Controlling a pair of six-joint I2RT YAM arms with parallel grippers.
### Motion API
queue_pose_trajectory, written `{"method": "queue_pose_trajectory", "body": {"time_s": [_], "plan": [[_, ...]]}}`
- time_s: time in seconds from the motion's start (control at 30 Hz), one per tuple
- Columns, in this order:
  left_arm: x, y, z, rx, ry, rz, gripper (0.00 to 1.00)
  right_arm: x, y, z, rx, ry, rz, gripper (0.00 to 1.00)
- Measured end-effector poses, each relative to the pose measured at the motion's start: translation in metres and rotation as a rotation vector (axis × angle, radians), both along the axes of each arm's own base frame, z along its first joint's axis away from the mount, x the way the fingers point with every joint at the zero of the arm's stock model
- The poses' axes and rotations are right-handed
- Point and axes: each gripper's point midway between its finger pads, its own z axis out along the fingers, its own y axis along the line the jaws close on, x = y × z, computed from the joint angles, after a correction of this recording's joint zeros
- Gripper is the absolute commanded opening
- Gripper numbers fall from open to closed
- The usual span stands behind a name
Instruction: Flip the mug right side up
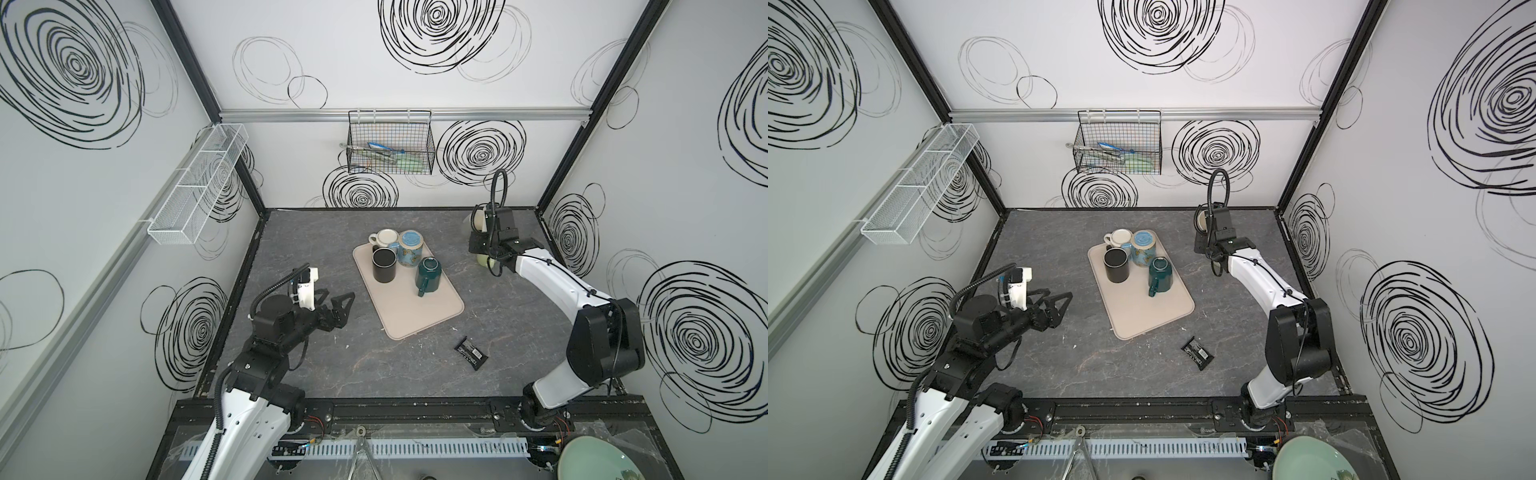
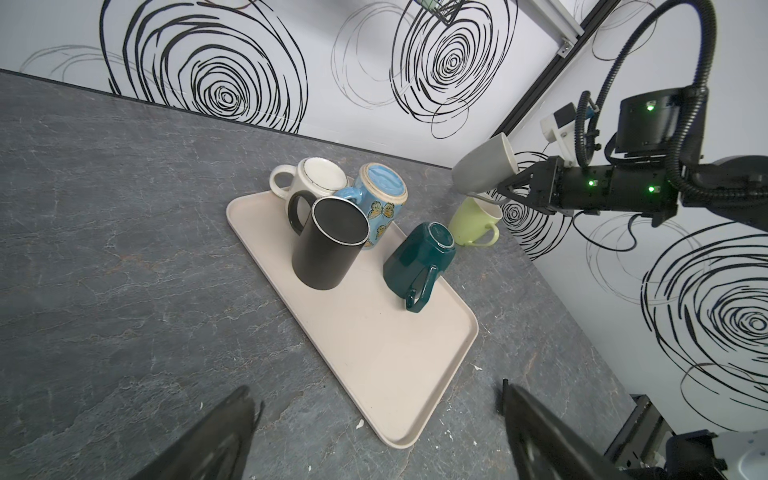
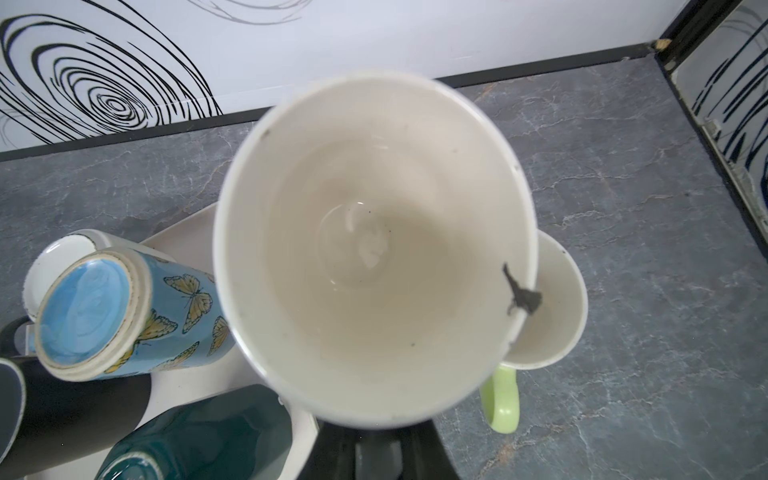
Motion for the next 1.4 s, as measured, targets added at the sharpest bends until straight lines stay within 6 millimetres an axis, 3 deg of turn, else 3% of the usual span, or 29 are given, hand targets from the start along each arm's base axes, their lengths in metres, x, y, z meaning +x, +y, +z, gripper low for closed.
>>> {"method": "queue_pose_trajectory", "body": {"time_s": [0.5,0.97,1.2,1.27,1.33,1.4], "plan": [[-0.003,-0.001,0.003,-0.002,-0.018,-0.011,0.96,0.000,0.001,-0.036,-0.028,0.132,0.004,0.00],[-0.004,-0.003,0.003,-0.002,-0.017,-0.017,0.96,0.013,0.010,-0.078,-0.134,0.312,-0.005,0.00],[-0.004,-0.003,0.003,-0.002,-0.017,-0.018,0.96,0.008,0.015,-0.081,-0.165,0.351,0.003,0.00],[-0.004,-0.003,0.003,-0.003,-0.018,-0.020,0.96,0.010,0.016,-0.081,-0.169,0.353,0.004,0.14],[-0.005,-0.004,0.003,-0.003,-0.018,-0.022,0.96,0.012,0.018,-0.080,-0.171,0.351,0.005,0.18],[-0.005,-0.004,0.003,-0.003,-0.018,-0.023,0.96,0.011,0.019,-0.081,-0.174,0.354,0.008,0.29]]}}
